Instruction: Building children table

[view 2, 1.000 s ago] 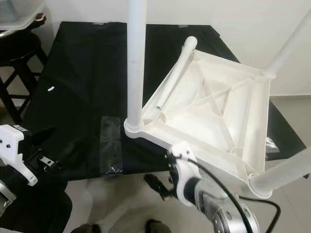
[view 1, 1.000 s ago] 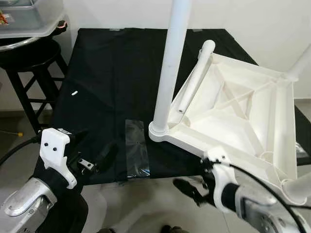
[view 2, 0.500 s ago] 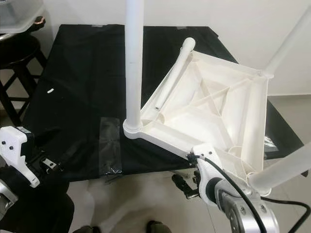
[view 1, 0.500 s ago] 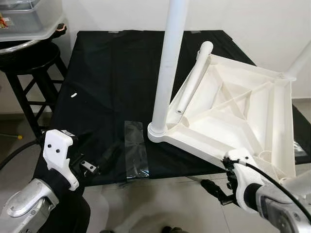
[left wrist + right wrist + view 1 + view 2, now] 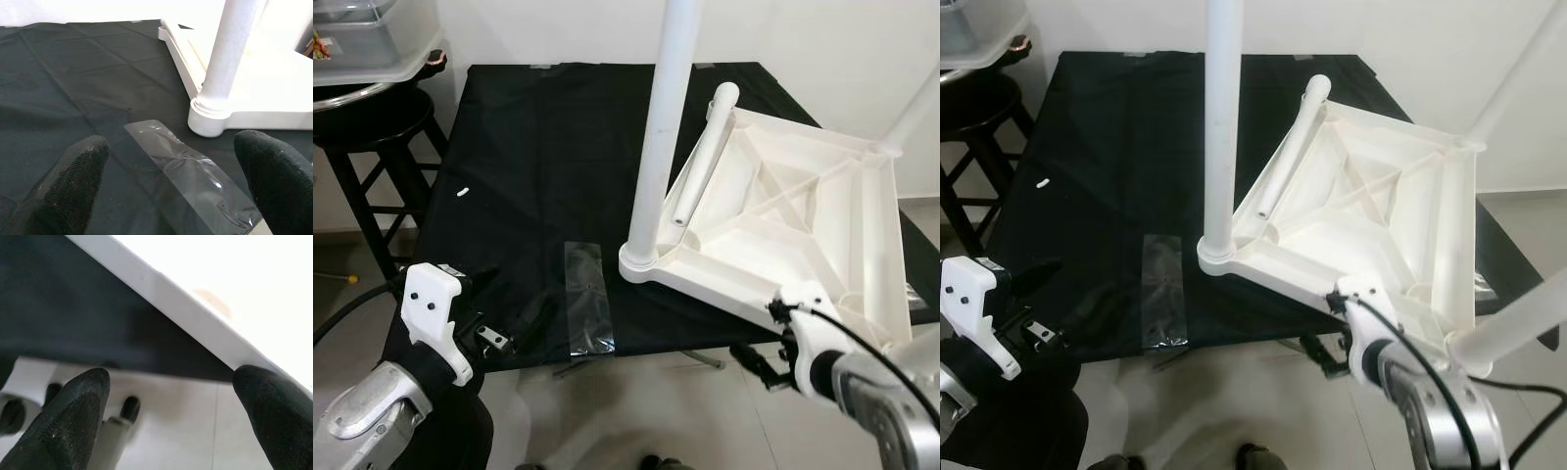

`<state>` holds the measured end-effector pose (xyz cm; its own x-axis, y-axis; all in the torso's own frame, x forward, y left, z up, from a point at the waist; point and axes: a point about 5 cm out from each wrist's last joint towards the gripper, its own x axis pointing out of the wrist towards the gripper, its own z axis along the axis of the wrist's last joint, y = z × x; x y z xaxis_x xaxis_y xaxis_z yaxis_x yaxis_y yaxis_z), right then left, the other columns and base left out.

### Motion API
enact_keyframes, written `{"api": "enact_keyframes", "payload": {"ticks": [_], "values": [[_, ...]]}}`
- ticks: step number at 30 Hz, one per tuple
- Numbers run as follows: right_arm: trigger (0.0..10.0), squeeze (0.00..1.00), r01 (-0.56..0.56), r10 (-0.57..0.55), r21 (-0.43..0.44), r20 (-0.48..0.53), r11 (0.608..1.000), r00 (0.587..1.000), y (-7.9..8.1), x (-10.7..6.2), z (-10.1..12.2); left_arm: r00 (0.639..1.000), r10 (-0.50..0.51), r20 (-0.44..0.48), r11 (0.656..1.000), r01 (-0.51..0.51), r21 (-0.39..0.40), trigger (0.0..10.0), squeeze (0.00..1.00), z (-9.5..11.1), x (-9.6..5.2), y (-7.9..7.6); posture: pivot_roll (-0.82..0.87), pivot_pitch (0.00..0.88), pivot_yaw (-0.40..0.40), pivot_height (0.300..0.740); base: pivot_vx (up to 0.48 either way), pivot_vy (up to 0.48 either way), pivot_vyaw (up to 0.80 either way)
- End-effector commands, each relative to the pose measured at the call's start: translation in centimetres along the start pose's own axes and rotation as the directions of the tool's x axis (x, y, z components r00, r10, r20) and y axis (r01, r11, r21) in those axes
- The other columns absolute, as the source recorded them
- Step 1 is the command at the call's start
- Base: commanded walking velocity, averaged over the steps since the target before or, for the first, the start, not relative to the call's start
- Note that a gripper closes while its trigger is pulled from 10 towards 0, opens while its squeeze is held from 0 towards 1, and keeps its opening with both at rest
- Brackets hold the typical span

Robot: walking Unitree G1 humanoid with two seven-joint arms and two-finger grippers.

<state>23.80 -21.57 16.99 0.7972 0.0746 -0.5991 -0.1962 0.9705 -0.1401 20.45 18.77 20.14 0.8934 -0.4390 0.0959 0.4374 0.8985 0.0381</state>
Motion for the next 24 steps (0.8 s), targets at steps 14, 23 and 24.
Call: {"api": "enact_keyframes", "payload": {"ticks": [14,23,24], "values": [[10.0,0.00,-0.107,0.135,-0.130,0.229,0.986,0.964,1.5,0.6,4.1,1.000,0.000,0.001,1.000,0.000,0.005,10.0,0.00,0.2,-0.1,-0.3,-0.02,0.203,-0.050,0.740,0.000,0.000,0.00],[10.0,0.00,-0.136,0.223,-0.391,0.188,0.910,0.956,-0.7,3.1,6.0,1.000,-0.005,0.002,1.000,0.005,0.004,10.0,0.00,0.4,-0.1,-0.6,-0.01,0.216,-0.046,0.740,0.000,0.000,0.00],[10.0,0.00,-0.136,0.223,-0.391,0.188,0.910,0.956,-0.7,3.1,6.0,1.000,-0.005,0.002,1.000,0.005,0.004,10.0,0.00,0.4,-0.1,-0.6,-0.01,0.216,-0.046,0.740,0.000,0.000,0.00]]}}
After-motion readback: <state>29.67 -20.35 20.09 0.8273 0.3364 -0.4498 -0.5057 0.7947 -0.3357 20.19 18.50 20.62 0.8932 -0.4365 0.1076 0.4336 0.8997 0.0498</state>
